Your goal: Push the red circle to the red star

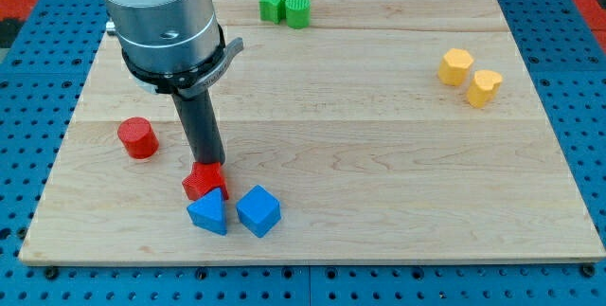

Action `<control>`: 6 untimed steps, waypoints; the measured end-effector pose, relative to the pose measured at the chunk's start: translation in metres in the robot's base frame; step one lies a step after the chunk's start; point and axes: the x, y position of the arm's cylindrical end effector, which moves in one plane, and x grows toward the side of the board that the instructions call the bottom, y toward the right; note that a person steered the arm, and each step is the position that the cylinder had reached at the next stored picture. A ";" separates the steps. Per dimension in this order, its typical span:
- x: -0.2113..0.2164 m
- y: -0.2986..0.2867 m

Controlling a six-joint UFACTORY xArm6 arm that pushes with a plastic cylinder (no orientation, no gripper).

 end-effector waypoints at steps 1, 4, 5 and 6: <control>-0.027 -0.039; -0.018 -0.091; 0.001 -0.031; 0.004 -0.041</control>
